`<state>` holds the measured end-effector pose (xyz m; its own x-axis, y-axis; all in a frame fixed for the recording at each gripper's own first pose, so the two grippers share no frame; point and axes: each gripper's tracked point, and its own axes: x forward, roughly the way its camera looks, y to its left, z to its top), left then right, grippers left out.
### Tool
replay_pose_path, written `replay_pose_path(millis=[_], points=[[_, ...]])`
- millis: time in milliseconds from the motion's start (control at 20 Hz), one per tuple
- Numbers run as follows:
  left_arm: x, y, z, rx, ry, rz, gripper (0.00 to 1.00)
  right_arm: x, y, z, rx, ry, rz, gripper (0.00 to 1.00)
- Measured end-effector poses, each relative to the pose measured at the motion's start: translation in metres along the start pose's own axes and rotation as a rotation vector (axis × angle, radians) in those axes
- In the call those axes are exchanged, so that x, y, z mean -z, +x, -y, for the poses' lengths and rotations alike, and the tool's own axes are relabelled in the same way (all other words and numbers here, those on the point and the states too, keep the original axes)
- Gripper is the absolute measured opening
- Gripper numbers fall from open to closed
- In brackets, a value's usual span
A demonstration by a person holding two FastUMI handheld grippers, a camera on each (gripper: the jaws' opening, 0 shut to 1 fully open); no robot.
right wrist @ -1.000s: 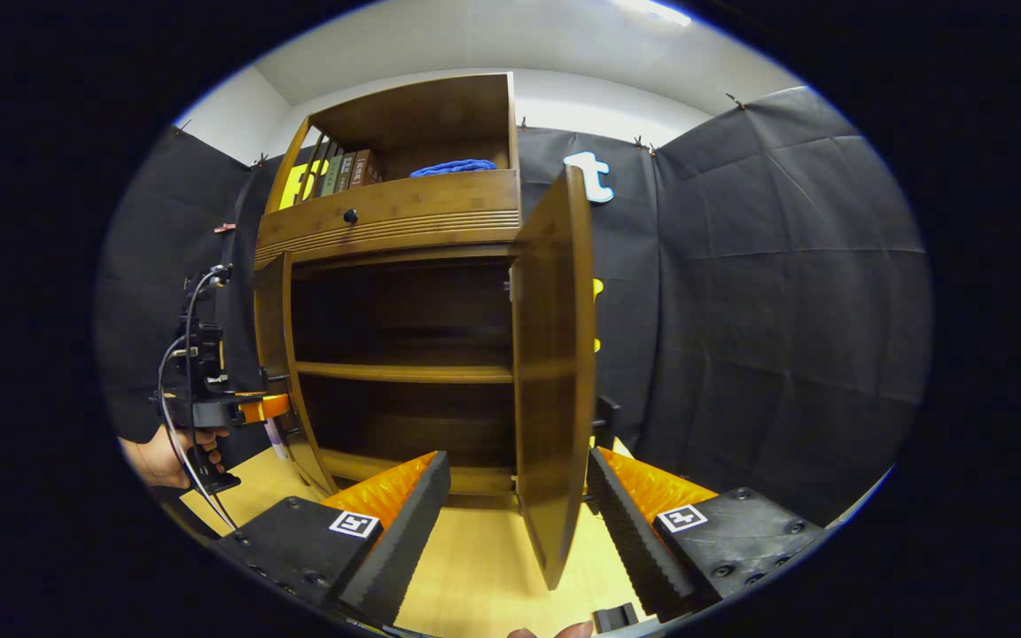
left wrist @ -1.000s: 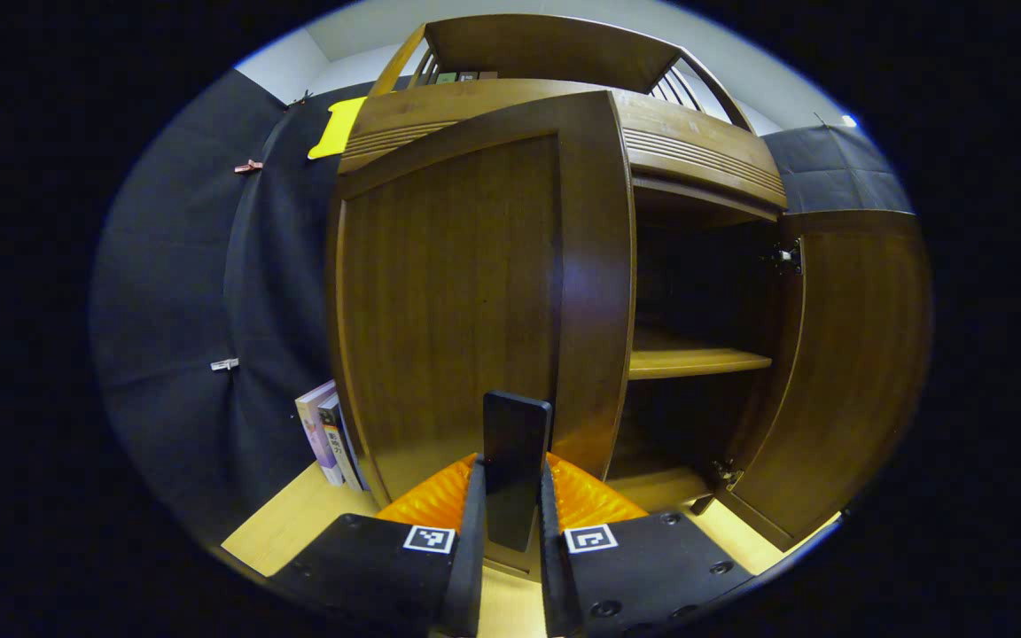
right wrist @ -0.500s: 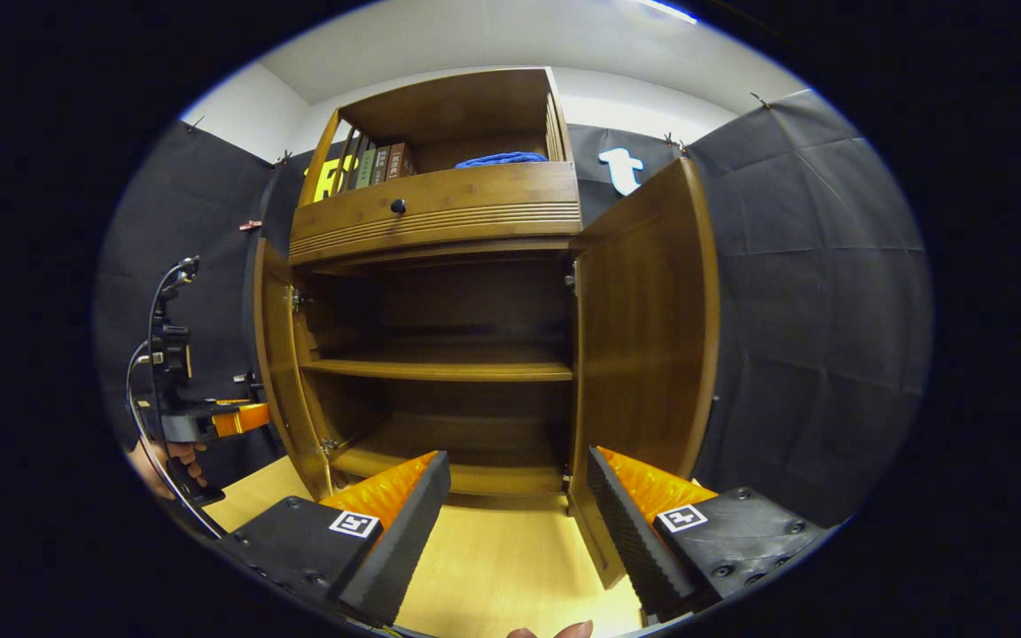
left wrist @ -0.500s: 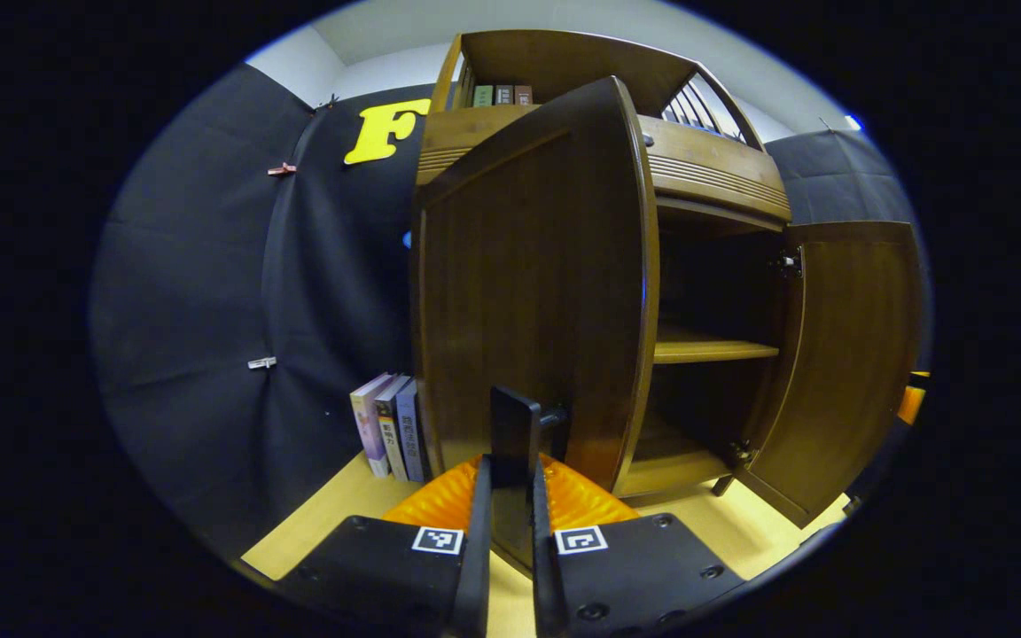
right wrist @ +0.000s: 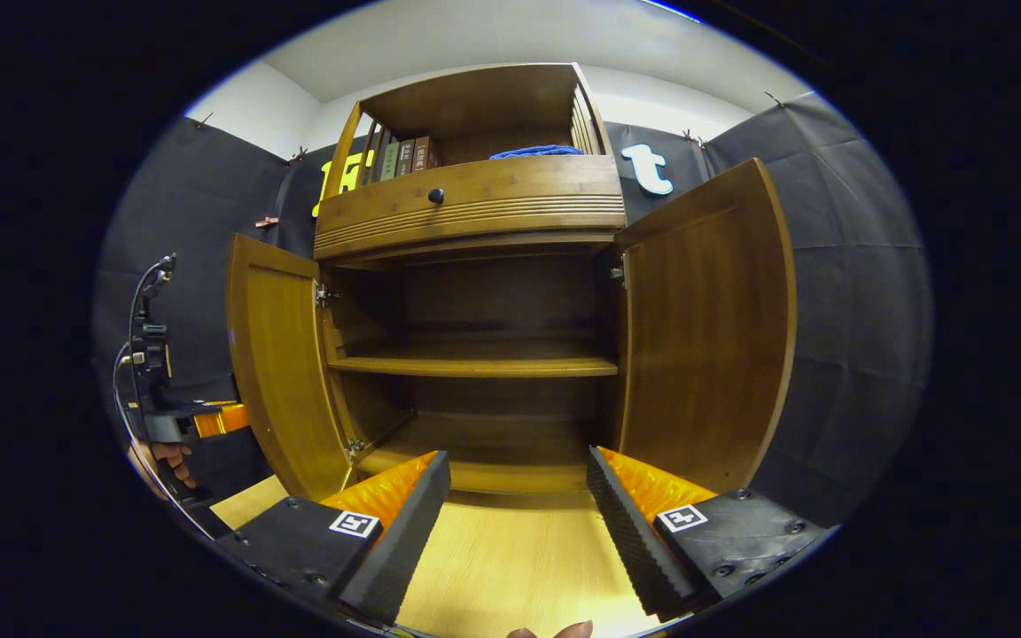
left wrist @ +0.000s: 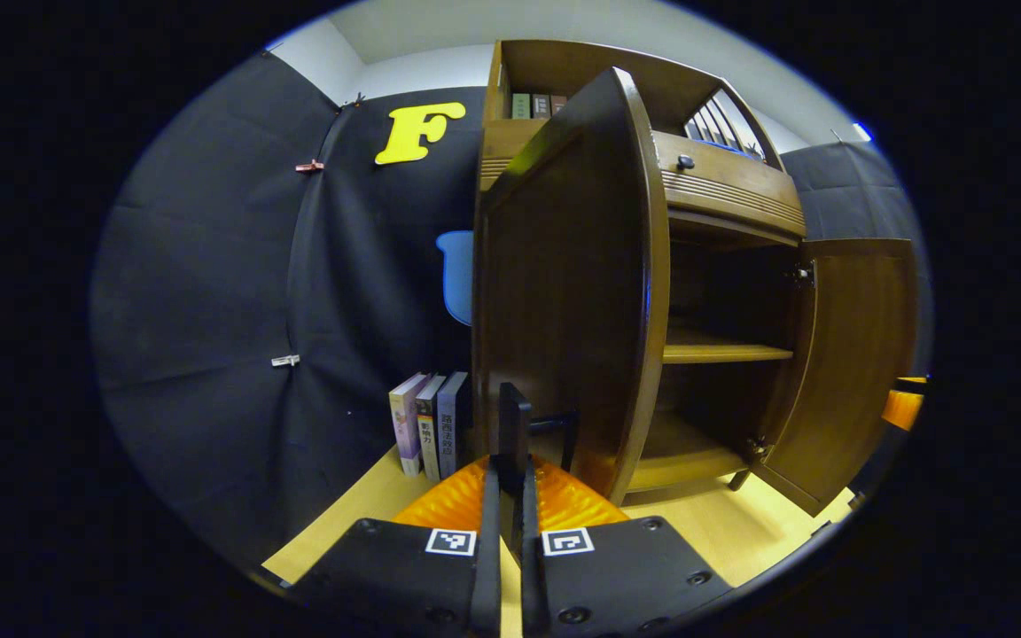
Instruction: Open the right door of the double-door shoe cabinet with the right hand, and open the left door with the left hand.
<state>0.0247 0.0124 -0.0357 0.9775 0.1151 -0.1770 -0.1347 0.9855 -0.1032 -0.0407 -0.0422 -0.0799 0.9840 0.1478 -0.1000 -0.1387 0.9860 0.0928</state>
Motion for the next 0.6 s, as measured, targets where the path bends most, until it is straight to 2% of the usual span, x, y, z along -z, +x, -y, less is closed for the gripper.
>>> replay_pose_path(millis=[250,600], points=[[0.002,-0.006,-0.034,0.016,-0.022,0.019,0.10,0.001,0.005,-0.020,-0.017,-0.013,0.000,0.98],[0.000,-0.006,-0.060,0.047,-0.037,0.038,0.07,-0.001,0.018,-0.030,-0.014,-0.013,0.005,0.98]])
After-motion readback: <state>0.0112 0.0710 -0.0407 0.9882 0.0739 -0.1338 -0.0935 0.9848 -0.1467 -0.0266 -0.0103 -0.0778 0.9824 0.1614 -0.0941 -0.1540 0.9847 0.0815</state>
